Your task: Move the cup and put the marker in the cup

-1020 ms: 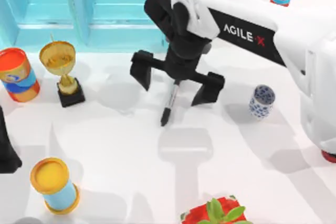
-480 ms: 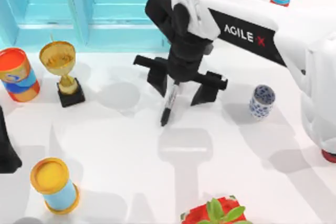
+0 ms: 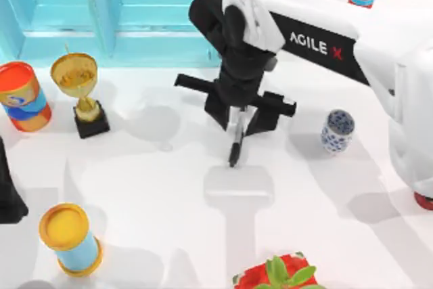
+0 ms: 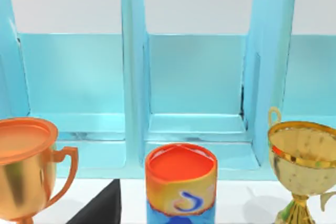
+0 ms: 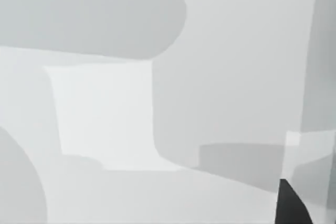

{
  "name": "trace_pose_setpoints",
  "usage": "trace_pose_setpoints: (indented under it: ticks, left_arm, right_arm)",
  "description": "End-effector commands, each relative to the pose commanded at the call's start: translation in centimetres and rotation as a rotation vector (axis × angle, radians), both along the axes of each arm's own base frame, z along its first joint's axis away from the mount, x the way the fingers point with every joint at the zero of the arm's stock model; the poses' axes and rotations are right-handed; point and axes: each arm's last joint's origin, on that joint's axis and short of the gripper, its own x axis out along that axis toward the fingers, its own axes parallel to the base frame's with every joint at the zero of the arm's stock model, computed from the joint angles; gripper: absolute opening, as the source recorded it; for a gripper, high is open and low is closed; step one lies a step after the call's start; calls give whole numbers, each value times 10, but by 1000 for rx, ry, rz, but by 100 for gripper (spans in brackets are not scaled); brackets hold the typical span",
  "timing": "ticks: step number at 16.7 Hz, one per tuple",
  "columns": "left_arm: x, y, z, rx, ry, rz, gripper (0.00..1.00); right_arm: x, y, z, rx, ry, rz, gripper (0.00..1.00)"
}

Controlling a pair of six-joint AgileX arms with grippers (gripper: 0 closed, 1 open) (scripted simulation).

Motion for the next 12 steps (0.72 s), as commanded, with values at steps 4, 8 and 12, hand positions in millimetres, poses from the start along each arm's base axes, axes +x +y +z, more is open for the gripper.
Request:
trace_pose_setpoints:
  ticks: [4,8,12]
  left_arm:
    - [0,0,0,0,0,0,100]
    - [0,0,0,0,0,0,100]
    - [0,0,0,0,0,0,100]
  right_arm:
    - [-3,-10,33,-36,-33,18,0]
    - [-30,-6,62,-40,-30,20,0]
    - [-78,-8,118,-27,-43,17,0]
